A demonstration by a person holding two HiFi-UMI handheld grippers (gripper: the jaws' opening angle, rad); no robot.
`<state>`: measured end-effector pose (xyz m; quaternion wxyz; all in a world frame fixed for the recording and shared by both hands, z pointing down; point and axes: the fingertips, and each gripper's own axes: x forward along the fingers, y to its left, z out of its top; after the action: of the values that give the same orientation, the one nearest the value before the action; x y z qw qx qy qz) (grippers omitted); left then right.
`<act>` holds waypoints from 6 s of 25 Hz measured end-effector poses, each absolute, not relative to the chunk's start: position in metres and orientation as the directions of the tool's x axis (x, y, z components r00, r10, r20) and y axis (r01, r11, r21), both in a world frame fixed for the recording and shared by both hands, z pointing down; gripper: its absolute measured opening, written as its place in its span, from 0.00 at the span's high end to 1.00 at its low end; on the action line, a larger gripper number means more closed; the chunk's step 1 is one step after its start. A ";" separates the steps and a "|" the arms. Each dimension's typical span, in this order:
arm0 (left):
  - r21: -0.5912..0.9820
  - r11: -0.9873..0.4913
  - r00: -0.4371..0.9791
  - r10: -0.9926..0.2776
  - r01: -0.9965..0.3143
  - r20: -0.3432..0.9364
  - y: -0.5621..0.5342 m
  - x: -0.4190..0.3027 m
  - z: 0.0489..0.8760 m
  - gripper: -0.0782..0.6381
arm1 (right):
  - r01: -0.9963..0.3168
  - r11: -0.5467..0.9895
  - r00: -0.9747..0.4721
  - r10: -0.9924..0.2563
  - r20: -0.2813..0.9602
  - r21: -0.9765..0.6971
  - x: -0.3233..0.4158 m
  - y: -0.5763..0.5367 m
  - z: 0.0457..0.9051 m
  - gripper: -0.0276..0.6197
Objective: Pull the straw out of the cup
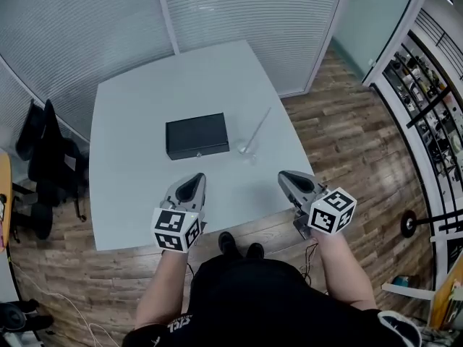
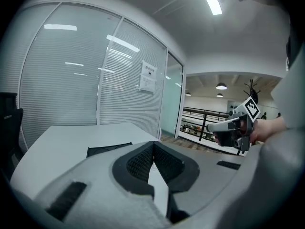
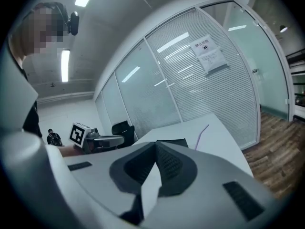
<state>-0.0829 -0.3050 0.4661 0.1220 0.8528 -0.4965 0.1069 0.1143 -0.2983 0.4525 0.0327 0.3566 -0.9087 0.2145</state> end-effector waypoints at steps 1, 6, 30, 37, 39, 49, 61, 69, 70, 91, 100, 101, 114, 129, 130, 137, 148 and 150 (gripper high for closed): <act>0.107 -0.476 0.485 -0.821 -0.873 0.300 -0.310 -0.088 0.466 0.88 | -0.664 0.652 -0.743 -0.632 0.221 -0.367 0.107 -0.304 0.454 0.95; 0.116 -0.503 0.514 -0.808 -0.857 0.288 -0.331 -0.103 0.468 0.88 | -0.664 0.647 -0.743 -0.624 0.241 -0.375 0.074 -0.319 0.462 0.95; 0.170 -0.532 0.549 -0.720 -0.829 0.424 -0.425 -0.053 0.539 0.88 | -0.680 0.523 -0.726 -0.577 0.373 -0.514 0.098 -0.448 0.566 0.81; 0.182 -0.522 0.542 -0.703 -0.833 0.460 -0.435 -0.049 0.558 0.88 | -0.679 0.494 -0.727 -0.558 0.400 -0.543 0.098 -0.482 0.593 0.68; 0.182 -0.522 0.541 -0.700 -0.833 0.466 -0.434 -0.046 0.562 0.88 | -0.673 0.495 -0.733 -0.550 0.401 -0.550 0.097 -0.486 0.598 0.68; 0.198 -0.494 0.522 -0.701 -0.847 0.486 -0.434 -0.056 0.577 0.88 | -0.647 0.502 -0.757 -0.513 0.405 -0.573 0.076 -0.505 0.614 0.69; 0.202 -0.481 0.516 -0.719 -0.853 0.465 -0.433 -0.062 0.567 0.88 | -0.659 0.560 -0.751 -0.512 0.417 -0.501 0.073 -0.502 0.598 0.90; 0.198 -0.491 0.528 -0.750 -0.848 0.399 -0.429 -0.070 0.537 0.88 | -0.668 0.628 -0.744 -0.562 0.361 -0.399 0.071 -0.495 0.537 0.90; 0.196 -0.492 0.528 -0.754 -0.848 0.390 -0.427 -0.071 0.532 0.88 | -0.667 0.637 -0.745 -0.566 0.354 -0.386 0.070 -0.492 0.529 0.90; 0.136 -0.565 0.577 -0.759 -0.814 0.302 -0.388 -0.088 0.482 0.88 | -0.713 0.640 -0.701 -0.670 0.246 -0.287 0.078 -0.398 0.455 0.90; 0.136 -0.491 0.509 -0.813 -0.861 0.282 -0.401 -0.081 0.461 0.88 | -0.728 0.634 -0.683 -0.706 0.189 -0.262 0.139 -0.399 0.426 0.90; 0.137 -0.485 0.504 -0.818 -0.864 0.278 -0.403 -0.079 0.458 0.88 | -0.733 0.629 -0.676 -0.713 0.183 -0.259 0.149 -0.401 0.424 0.90; 0.111 -0.436 0.450 -0.861 -0.893 0.237 -0.429 -0.072 0.431 0.88 | -0.758 0.595 -0.645 -0.745 0.171 -0.269 0.200 -0.411 0.423 0.91; 0.106 -0.431 0.444 -0.864 -0.896 0.238 -0.422 -0.070 0.432 0.88 | -0.764 0.624 -0.644 -0.756 0.121 -0.167 0.200 -0.402 0.399 0.91; 0.105 -0.432 0.444 -0.864 -0.896 0.238 -0.421 -0.069 0.432 0.88 | -0.766 0.627 -0.642 -0.757 0.122 -0.142 0.199 -0.401 0.397 0.91; 0.095 -0.433 0.443 -0.868 -0.896 0.225 -0.418 -0.069 0.425 0.88 | -0.750 0.654 -0.660 -0.748 0.066 -0.097 0.192 -0.393 0.366 0.91; 0.093 -0.435 0.445 -0.869 -0.895 0.218 -0.409 -0.069 0.424 0.88 | -0.753 0.649 -0.656 -0.753 0.050 -0.106 0.195 -0.383 0.360 0.91; 0.094 -0.435 0.445 -0.868 -0.896 0.219 -0.409 -0.071 0.424 0.88 | -0.755 0.647 -0.654 -0.755 0.052 -0.104 0.194 -0.382 0.361 0.92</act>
<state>-0.0711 -0.4085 0.4244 0.0984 0.8442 -0.5225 0.0690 0.1943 -0.3825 0.3609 0.0021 0.4158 -0.9076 0.0584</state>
